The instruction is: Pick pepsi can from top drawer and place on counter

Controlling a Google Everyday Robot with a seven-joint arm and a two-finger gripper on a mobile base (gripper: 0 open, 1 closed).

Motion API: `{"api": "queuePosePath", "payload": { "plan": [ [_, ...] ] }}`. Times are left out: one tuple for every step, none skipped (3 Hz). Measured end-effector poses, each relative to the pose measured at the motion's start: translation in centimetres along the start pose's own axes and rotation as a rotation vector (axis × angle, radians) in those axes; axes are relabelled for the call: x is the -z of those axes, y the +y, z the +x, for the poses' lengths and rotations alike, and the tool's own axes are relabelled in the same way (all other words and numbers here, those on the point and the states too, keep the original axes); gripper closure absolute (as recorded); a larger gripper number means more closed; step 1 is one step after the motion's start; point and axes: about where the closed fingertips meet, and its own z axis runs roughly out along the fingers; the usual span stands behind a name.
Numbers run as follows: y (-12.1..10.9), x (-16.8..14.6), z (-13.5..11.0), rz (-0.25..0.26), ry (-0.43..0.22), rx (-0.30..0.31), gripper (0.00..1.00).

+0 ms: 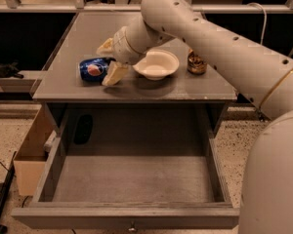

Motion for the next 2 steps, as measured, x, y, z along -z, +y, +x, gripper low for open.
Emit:
{"api": "queuePosePath", "payload": {
  "plan": [
    [0.00, 0.00, 0.00, 0.000, 0.000, 0.000, 0.00],
    [0.00, 0.00, 0.00, 0.000, 0.000, 0.000, 0.00]
  ]
}}
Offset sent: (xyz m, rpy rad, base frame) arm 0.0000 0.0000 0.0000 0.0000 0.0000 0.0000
